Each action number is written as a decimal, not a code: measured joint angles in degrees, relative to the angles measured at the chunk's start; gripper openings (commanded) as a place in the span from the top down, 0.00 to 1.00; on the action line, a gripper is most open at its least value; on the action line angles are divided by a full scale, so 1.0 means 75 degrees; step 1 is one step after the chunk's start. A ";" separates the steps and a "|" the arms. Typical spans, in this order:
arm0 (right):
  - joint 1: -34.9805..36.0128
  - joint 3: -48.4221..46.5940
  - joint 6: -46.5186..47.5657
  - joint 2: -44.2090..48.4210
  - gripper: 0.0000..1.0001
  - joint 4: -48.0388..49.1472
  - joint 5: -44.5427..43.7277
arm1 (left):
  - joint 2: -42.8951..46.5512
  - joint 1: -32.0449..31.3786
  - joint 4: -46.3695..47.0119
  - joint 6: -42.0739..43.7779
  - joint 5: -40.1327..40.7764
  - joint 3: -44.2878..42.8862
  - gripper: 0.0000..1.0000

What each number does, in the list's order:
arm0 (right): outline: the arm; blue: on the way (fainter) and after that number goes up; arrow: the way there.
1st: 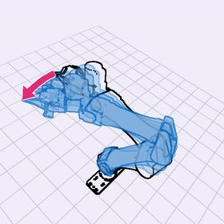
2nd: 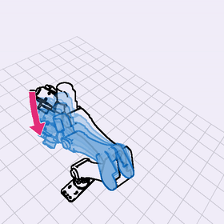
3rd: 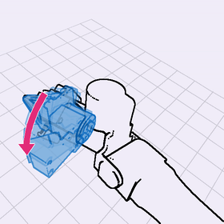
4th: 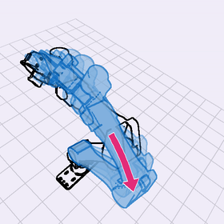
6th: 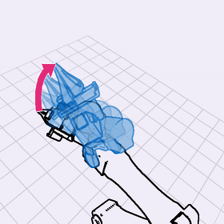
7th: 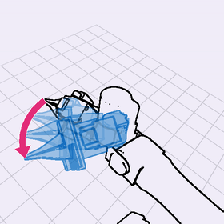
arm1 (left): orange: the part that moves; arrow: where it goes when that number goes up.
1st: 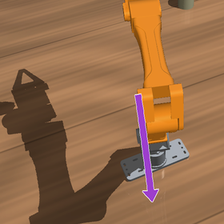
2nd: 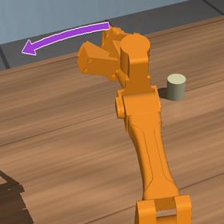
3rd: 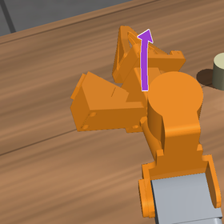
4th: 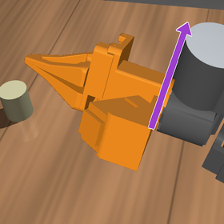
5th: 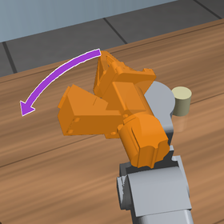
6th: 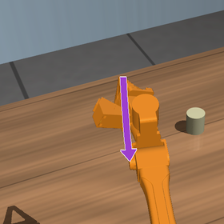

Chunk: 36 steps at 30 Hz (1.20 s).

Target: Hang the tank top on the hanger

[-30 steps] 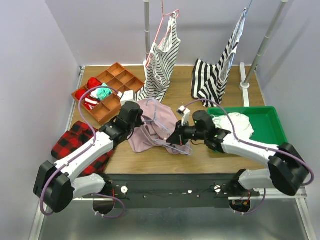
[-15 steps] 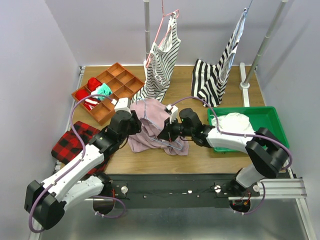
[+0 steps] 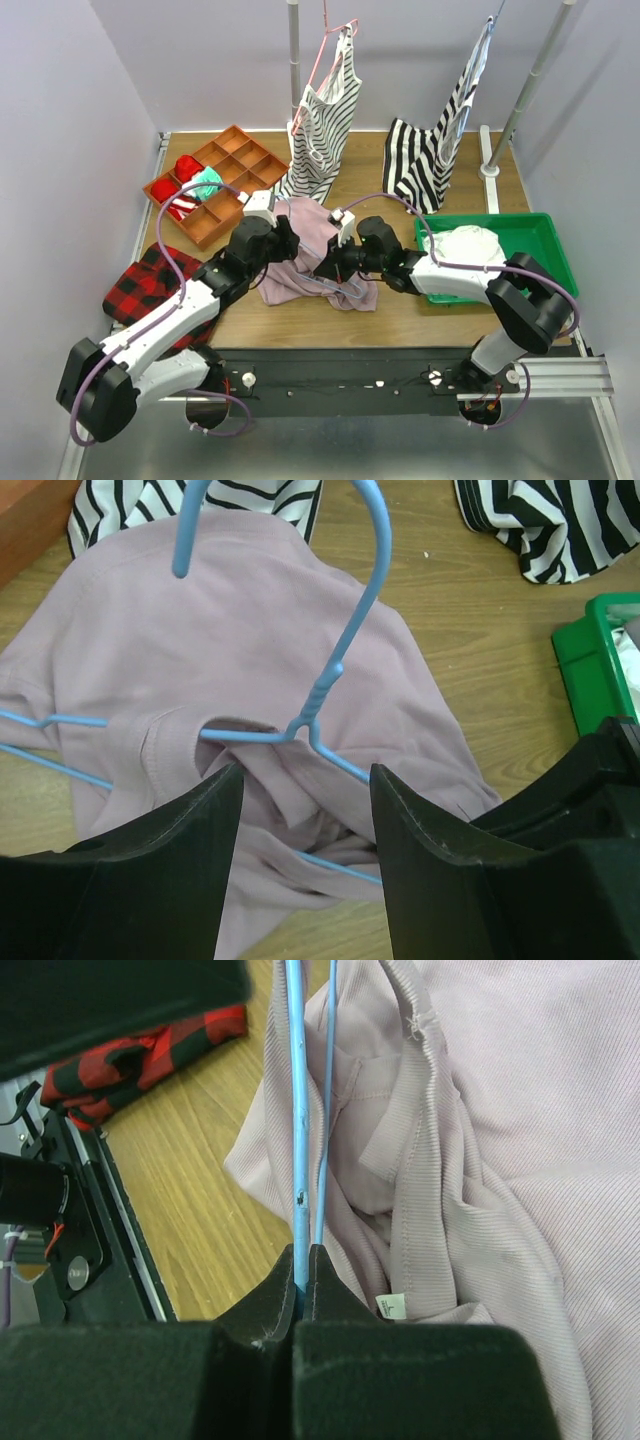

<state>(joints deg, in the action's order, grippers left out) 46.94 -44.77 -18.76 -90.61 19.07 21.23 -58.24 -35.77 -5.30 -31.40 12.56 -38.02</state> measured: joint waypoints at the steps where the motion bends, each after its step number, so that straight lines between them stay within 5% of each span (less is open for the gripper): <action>1: 0.0000 -0.0015 -0.0003 -0.0029 0.99 0.0015 0.0003 | -0.0076 -0.0003 0.0067 0.0035 0.0003 0.0000 0.38; 12: 0.0029 -0.0023 -0.0003 -0.0090 0.99 0.0067 -0.0015 | -0.0871 -0.0050 0.0752 0.0647 0.0481 -0.0493 0.52; 19: 0.0035 -0.0023 0.0009 -0.0085 0.98 0.0058 -0.0114 | -0.1139 -0.0085 0.1137 0.0959 0.0577 -0.0455 1.00; 23: 0.0041 -0.0219 0.0020 0.0015 0.47 -0.0341 -0.0443 | -0.1174 -0.0108 0.1262 0.1378 0.0691 -0.0440 1.00; 24: 0.0047 -0.0236 -0.0085 0.0076 0.42 -0.0449 -0.0533 | -0.1174 -0.0125 0.1297 0.1411 0.0702 -0.0440 1.00; 36: 0.0047 0.0629 -0.1384 0.3812 0.44 -0.2358 -0.3273 | -0.0883 -0.0399 0.1609 0.1507 0.0982 -0.0096 1.00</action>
<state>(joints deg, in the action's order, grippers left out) 47.29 -40.05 -29.15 -62.02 1.39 -3.31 -64.86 -38.76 6.76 -20.10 19.92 -38.74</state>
